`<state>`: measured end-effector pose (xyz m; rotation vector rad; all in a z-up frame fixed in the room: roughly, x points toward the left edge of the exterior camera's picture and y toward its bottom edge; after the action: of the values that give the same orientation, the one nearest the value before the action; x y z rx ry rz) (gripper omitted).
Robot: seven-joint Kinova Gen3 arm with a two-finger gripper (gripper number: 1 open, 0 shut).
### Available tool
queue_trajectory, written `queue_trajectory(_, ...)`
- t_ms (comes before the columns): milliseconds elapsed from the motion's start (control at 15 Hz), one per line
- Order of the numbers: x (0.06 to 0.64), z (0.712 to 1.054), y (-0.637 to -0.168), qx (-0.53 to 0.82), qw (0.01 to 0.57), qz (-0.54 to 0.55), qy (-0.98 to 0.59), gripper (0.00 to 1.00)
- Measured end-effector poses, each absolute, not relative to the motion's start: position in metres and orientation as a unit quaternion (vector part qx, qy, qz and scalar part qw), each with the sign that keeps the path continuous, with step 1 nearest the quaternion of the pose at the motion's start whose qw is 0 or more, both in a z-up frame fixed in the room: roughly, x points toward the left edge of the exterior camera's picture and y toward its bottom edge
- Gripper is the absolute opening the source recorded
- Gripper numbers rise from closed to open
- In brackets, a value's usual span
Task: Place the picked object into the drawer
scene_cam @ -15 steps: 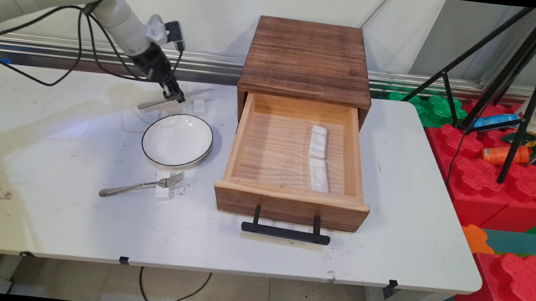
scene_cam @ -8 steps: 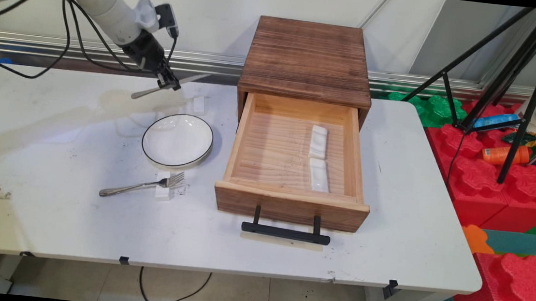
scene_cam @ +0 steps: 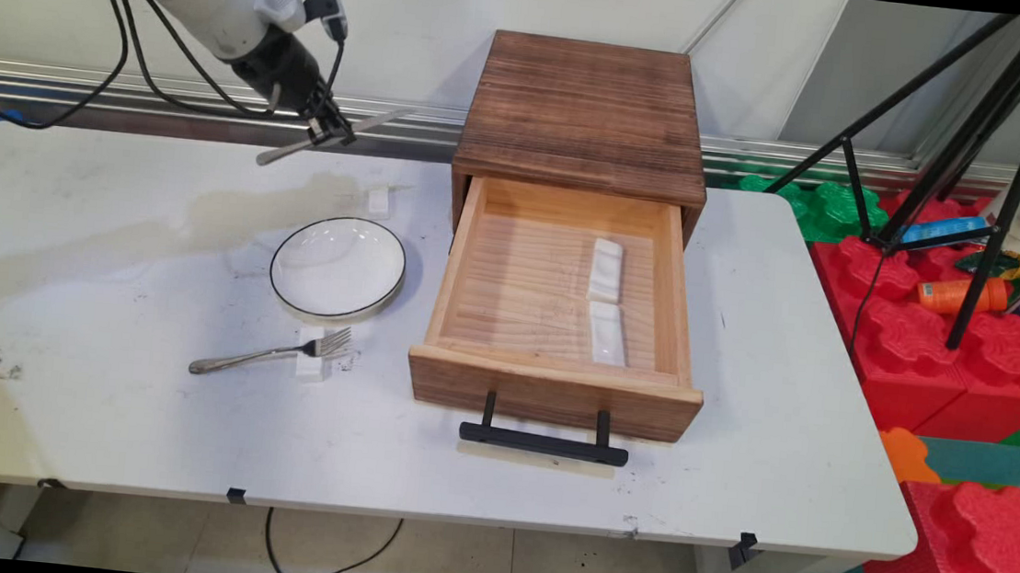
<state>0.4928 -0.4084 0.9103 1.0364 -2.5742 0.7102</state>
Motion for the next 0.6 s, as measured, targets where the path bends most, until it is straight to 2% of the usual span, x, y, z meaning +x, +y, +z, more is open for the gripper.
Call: queue_trajectory(600,0.402,0.962,-0.372,0.308,0.181,0.265,-0.896,0.00)
